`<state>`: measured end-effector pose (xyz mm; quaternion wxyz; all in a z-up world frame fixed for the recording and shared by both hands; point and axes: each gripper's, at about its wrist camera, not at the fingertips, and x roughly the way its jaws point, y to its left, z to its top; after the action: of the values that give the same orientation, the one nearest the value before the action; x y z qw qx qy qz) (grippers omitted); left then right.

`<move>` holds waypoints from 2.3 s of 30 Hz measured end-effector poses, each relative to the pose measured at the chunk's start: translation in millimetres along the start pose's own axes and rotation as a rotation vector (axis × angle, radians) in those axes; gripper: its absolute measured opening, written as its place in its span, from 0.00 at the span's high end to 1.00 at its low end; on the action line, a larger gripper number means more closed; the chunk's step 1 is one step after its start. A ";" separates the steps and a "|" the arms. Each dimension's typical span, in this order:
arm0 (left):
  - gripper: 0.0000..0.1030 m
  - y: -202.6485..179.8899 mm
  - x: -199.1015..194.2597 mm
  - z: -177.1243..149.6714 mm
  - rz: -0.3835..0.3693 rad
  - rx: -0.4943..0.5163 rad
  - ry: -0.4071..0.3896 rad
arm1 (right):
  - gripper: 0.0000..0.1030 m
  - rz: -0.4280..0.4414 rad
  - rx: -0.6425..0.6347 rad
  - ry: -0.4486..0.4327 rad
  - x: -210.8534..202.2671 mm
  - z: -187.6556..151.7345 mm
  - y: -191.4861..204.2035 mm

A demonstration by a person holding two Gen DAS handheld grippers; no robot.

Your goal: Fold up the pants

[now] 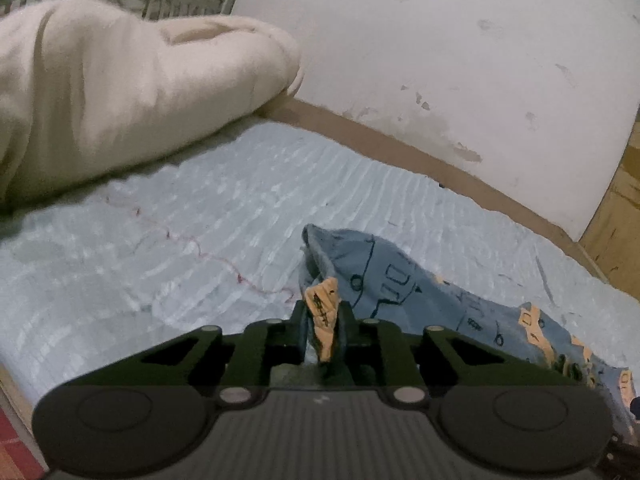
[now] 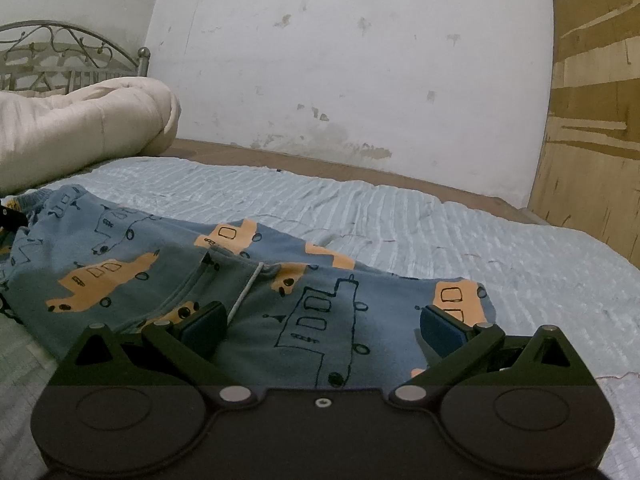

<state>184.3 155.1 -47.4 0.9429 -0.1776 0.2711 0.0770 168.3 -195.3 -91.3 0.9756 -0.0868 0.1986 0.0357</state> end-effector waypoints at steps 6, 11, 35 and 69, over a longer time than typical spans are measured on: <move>0.86 -15.1 -20.0 12.5 -0.037 0.045 -0.076 | 0.01 0.000 0.002 -0.004 -0.1 -0.6 -0.6; 0.86 -43.7 -39.2 22.6 -0.085 0.118 -0.126 | 0.01 -0.004 -0.002 -0.010 -0.4 -1.2 -1.4; 0.87 -227.7 -95.2 -8.3 -0.321 0.528 -0.164 | 0.01 -0.051 -0.085 -0.157 -63.2 2.1 -42.4; 0.34 -298.3 -80.7 -121.0 -0.317 0.744 0.076 | 0.01 -0.232 0.334 -0.067 -65.8 -34.8 -189.7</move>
<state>129.9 -170.3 -12.1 0.9324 0.1332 0.2843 -0.1792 114.3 -390.4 -67.5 0.9801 0.0550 0.1579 -0.1075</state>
